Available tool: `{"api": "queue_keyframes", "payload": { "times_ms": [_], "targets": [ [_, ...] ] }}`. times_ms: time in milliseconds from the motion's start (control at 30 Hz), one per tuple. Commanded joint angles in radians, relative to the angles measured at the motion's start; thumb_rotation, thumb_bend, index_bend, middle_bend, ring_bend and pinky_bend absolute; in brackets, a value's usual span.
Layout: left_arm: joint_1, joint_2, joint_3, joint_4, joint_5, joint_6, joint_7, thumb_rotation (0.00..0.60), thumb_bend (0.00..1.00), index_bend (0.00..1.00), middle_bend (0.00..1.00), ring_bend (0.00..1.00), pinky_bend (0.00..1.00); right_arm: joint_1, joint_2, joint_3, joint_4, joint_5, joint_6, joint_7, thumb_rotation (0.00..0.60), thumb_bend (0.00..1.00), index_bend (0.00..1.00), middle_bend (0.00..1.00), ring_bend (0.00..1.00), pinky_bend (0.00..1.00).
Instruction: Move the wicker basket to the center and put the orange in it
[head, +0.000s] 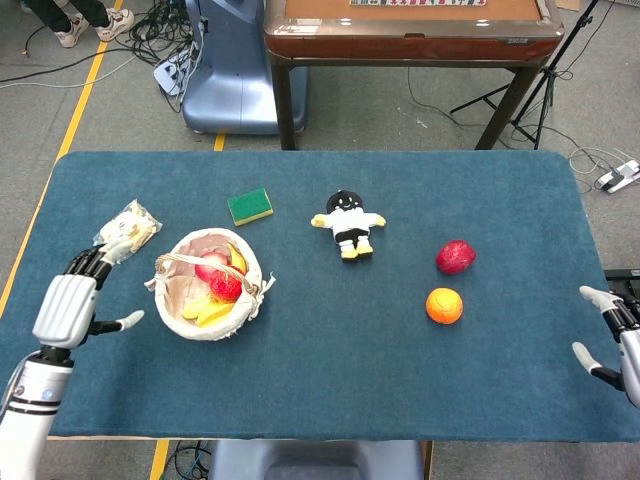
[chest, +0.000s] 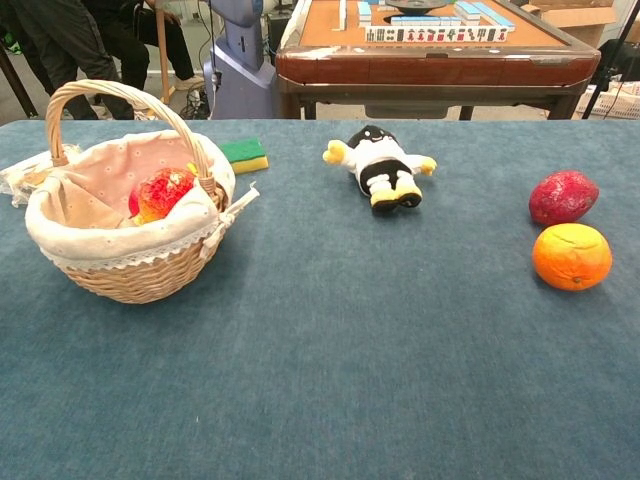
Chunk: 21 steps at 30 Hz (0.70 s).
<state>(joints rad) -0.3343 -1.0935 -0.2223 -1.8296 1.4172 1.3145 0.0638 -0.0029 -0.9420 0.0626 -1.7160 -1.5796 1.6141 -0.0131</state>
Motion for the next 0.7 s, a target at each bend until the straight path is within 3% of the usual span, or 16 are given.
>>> {"api": "queue_keyframes", "payload": {
  "times_ms": [33,433,633,700],
  "targets": [
    [-0.041,-0.040,-0.024,0.022,-0.028,-0.031,0.010,0.600,0.11,0.14,0.14,0.13,0.15,-0.003,-0.002,-0.003,0.001,0.001,-0.001,0.001,0.600,0.22,0.23,0.30,0.23,0.30],
    [-0.197,-0.185,-0.072,0.152,-0.154,-0.161,0.118,0.600,0.11,0.15,0.14,0.13,0.15,-0.014,0.003,-0.005,0.007,0.010,0.004,0.012,0.600,0.22,0.23,0.30,0.23,0.30],
    [-0.259,-0.243,-0.084,0.245,-0.211,-0.214,0.142,0.600,0.11,0.20,0.14,0.13,0.15,-0.018,0.006,-0.006,0.013,0.016,0.005,0.022,0.600,0.22,0.23,0.29,0.23,0.30],
    [-0.276,-0.263,-0.089,0.277,-0.222,-0.224,0.138,0.600,0.11,0.27,0.19,0.16,0.15,-0.019,0.006,-0.006,0.015,0.019,0.003,0.024,0.600,0.22,0.23,0.29,0.23,0.30]
  ]
}}
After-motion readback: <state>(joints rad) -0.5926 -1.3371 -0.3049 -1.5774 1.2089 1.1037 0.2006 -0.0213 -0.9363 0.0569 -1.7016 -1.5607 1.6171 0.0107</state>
